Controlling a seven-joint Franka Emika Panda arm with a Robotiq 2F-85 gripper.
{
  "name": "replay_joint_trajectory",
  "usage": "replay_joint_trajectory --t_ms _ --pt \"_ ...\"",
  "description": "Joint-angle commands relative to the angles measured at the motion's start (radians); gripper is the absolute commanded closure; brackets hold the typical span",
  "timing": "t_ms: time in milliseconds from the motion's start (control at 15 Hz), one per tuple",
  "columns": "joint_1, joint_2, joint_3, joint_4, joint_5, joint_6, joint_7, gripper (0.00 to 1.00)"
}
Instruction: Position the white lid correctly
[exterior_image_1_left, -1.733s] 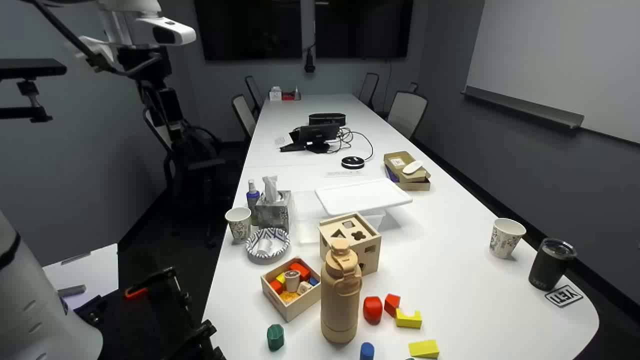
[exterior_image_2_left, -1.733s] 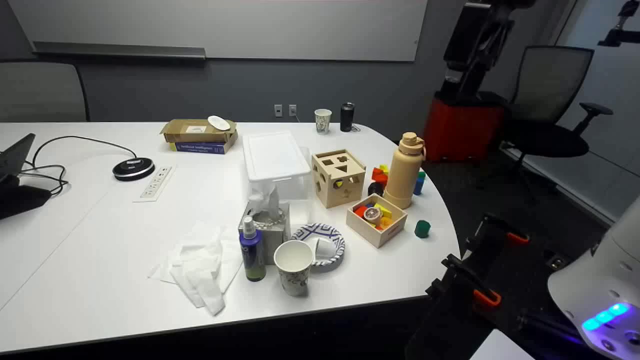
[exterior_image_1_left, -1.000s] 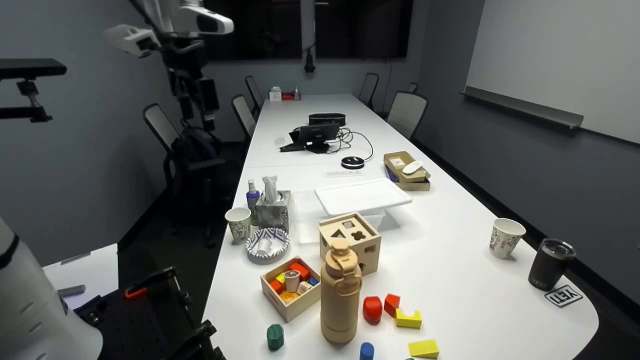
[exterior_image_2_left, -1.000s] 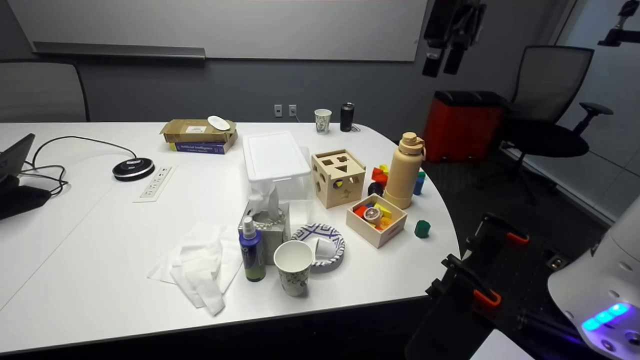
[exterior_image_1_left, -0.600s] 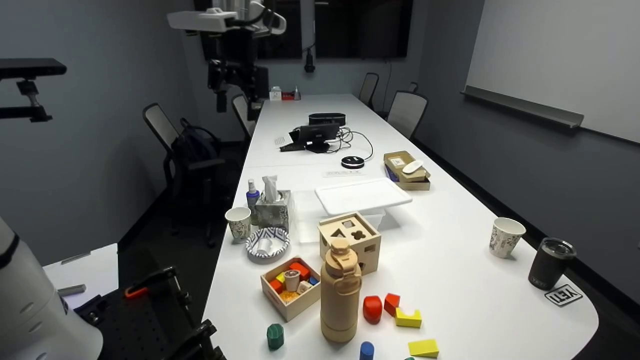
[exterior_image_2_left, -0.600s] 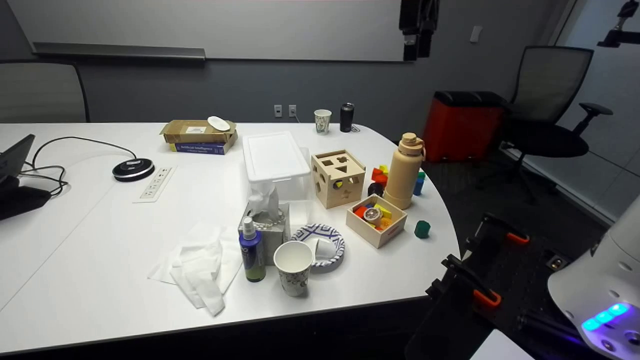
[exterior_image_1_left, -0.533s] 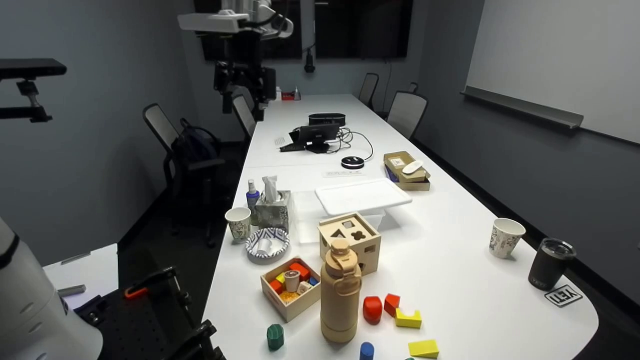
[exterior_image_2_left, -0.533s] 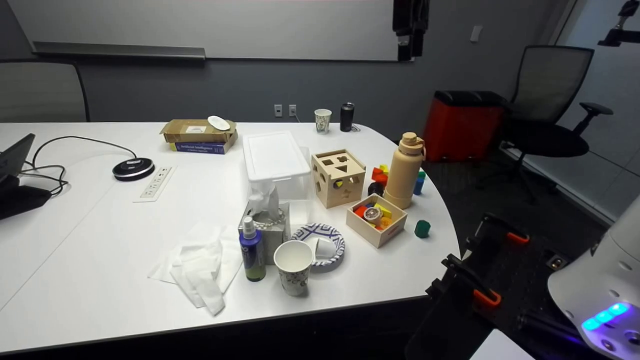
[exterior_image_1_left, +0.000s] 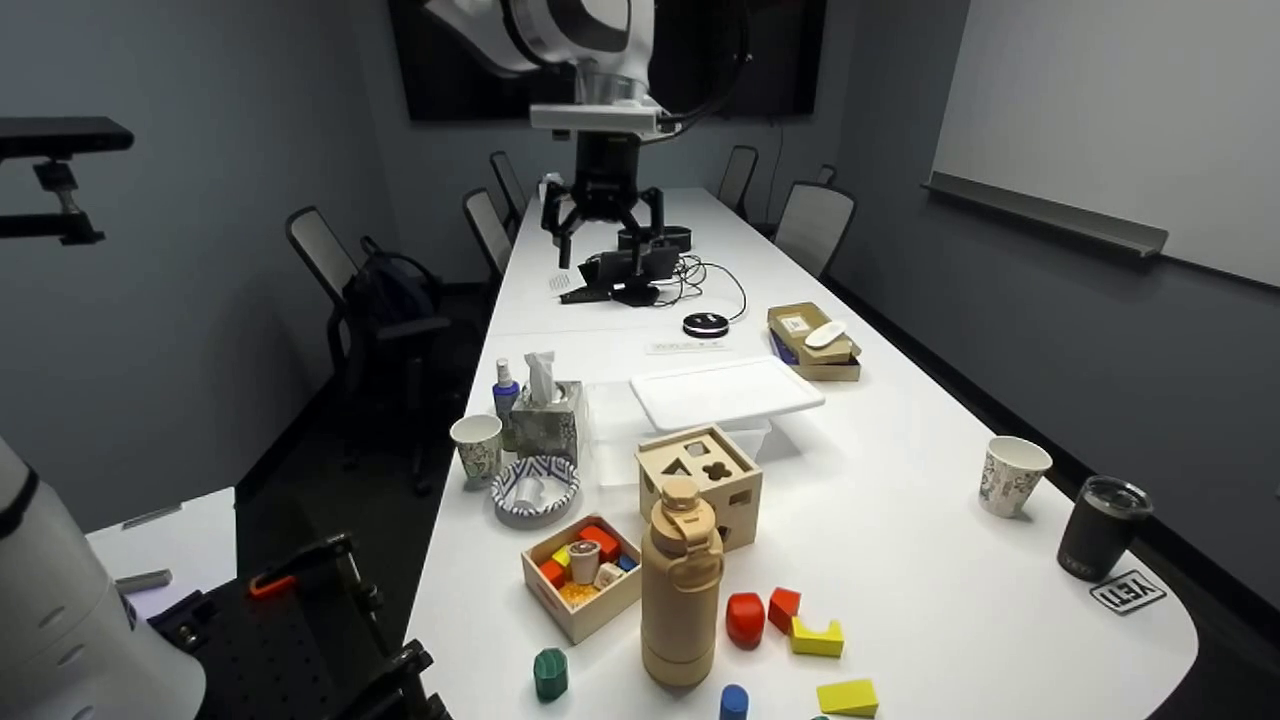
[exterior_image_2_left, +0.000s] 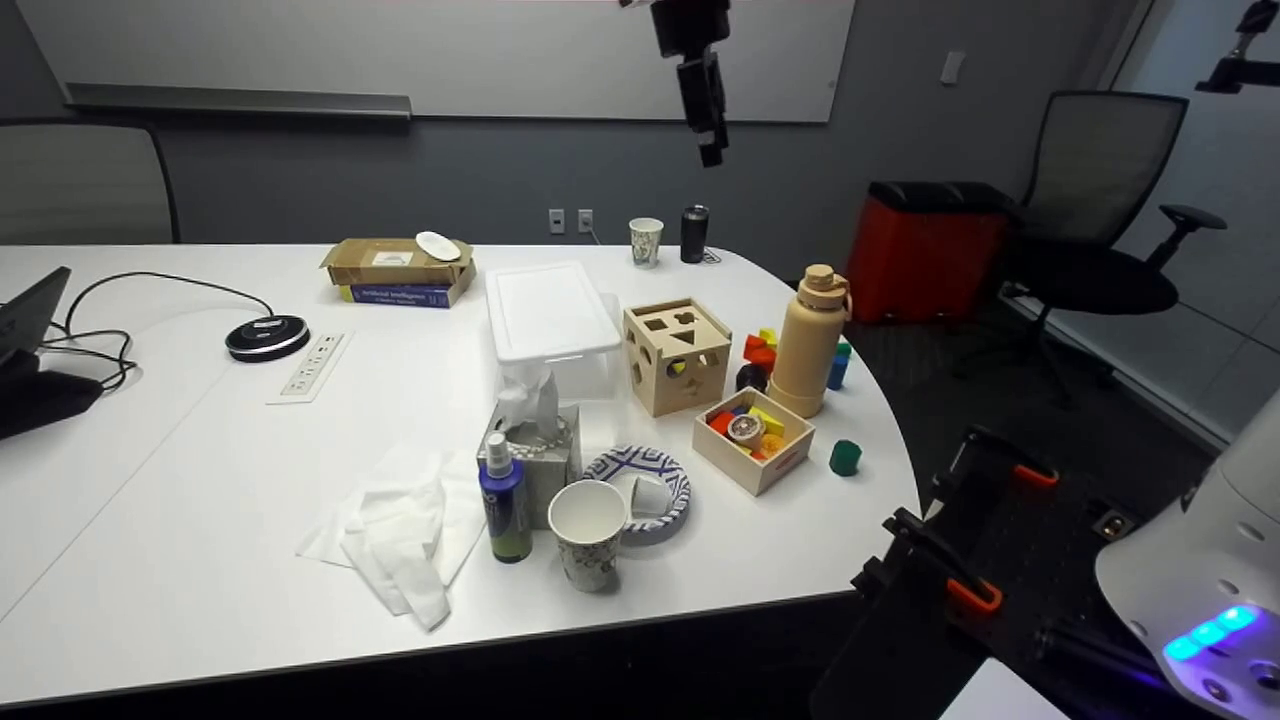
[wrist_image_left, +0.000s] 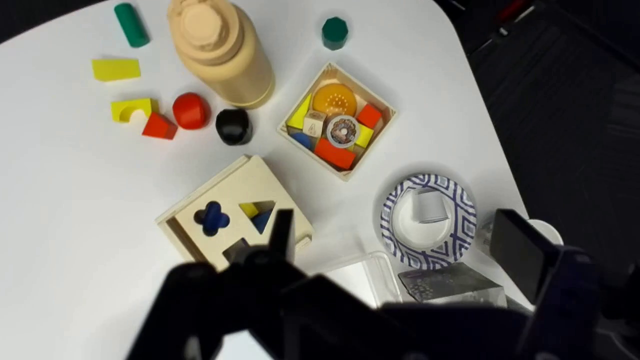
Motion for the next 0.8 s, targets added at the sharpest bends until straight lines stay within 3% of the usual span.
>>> replay_joint_trajectory --t_ms 0,400,733 --pt "-0.036 0.226 0.037 0.255 0.004 -0.011 -0.066 0.0" --pt "-0.073 0.517 0.086 0.57 0.068 0.098 -0.043 0.0" --pt "-0.084 0.678 0.105 0.701 0.11 0.209 -0.024 0.0"
